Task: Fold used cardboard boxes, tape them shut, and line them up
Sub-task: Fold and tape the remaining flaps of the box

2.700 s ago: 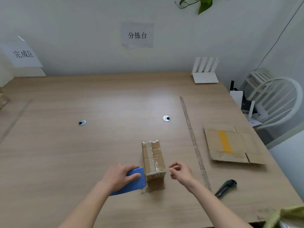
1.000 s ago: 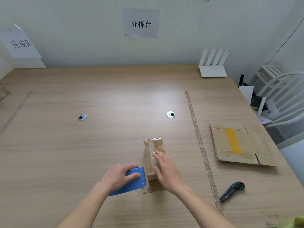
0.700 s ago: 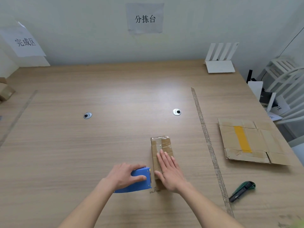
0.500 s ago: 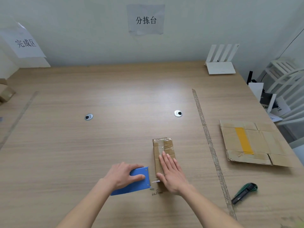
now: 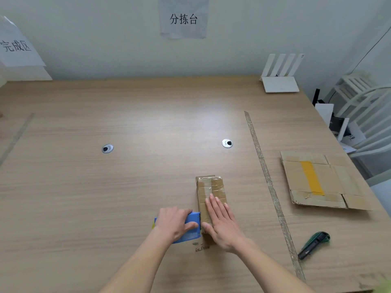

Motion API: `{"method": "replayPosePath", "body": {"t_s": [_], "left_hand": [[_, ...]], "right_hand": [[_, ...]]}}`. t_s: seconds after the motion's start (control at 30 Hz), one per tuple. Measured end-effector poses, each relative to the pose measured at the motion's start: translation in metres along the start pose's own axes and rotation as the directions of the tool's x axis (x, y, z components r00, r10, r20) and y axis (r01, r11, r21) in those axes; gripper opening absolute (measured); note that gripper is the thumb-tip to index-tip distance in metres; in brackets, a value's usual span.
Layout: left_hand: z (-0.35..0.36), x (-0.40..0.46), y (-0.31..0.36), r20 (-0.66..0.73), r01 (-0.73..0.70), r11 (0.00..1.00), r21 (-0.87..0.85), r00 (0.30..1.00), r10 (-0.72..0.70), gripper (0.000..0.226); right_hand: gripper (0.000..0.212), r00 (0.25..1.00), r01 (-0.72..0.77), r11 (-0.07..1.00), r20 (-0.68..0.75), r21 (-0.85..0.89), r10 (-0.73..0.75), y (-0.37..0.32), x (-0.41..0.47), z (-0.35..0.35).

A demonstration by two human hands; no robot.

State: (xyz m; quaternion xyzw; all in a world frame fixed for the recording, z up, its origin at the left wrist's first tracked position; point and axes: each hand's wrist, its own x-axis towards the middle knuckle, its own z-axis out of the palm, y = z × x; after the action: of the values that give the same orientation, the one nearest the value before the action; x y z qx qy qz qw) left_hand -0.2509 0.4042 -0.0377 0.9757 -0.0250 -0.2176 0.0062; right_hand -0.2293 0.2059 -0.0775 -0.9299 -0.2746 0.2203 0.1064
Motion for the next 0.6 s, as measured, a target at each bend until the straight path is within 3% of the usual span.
{"method": "replayPosePath", "body": {"t_s": [0.13,0.3,0.37,0.6], "left_hand": [[-0.002,0.0,0.001,0.027,0.069,0.989,0.128,0.997,-0.073,0.035],[0.037,-0.011,-0.02,-0.153,0.088,0.996,0.034,0.985,-0.082,0.043],[0.051,-0.013,-0.027,-0.261,0.094,0.996,0.002,0.961,-0.09,0.05],[0.084,-0.015,-0.045,-0.325,0.043,0.997,-0.069,0.944,-0.063,0.071]], "right_hand": [[0.078,1.0,-0.026,0.999,0.012,0.019,0.026,-0.004,-0.001,-0.002],[0.075,0.999,-0.034,0.996,-0.033,0.078,0.036,-0.004,-0.003,0.001],[0.077,0.991,-0.065,0.992,-0.109,0.106,0.077,-0.009,-0.001,0.005],[0.078,0.906,-0.251,0.964,-0.33,0.087,0.265,-0.04,0.017,0.027]]}}
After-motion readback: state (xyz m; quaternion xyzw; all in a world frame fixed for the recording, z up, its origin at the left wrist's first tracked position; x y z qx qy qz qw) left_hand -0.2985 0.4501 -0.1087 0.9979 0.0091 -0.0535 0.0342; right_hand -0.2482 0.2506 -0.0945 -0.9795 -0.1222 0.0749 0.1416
